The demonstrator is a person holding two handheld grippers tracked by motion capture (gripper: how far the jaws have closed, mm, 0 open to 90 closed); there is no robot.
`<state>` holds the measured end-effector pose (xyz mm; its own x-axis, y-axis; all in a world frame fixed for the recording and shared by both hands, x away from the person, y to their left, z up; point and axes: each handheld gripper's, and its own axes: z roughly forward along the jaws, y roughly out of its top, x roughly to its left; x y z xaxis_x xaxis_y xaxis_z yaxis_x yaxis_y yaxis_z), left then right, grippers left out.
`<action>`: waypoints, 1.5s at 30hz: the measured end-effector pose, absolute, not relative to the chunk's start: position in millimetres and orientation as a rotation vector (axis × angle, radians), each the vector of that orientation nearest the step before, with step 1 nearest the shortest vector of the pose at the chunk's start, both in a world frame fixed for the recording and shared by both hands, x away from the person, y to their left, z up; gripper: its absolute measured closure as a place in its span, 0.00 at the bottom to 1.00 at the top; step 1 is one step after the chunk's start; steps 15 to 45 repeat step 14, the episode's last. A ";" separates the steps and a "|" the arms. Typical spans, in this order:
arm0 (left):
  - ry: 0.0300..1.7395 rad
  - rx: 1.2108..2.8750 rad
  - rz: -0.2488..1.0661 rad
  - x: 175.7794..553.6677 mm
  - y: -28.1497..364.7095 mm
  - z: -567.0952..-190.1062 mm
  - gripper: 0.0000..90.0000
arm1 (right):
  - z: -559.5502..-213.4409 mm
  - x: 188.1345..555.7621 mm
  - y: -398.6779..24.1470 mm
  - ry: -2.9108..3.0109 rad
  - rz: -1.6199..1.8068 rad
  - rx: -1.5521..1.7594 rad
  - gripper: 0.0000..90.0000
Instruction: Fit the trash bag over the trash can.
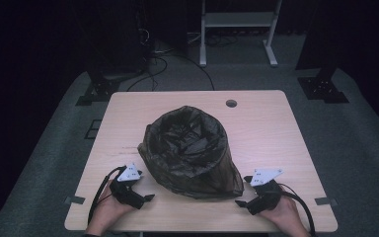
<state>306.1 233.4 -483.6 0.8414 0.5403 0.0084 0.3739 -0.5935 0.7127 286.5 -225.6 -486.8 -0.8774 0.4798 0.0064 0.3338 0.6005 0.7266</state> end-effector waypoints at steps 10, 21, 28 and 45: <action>0.662 2.272 0.289 306.1 233.4 -483.6 0.00 | -486.9 287.6 -224.7 2.636 1.139 0.682 0.10; 0.662 2.273 0.289 306.1 233.4 -483.6 0.00 | -486.9 287.7 -224.7 2.633 1.138 0.689 0.10; 0.662 2.273 0.289 306.1 233.4 -483.6 0.00 | -486.9 287.7 -224.7 2.633 1.138 0.689 0.10; 0.662 2.273 0.289 306.1 233.4 -483.6 0.00 | -486.9 287.7 -224.7 2.633 1.138 0.689 0.10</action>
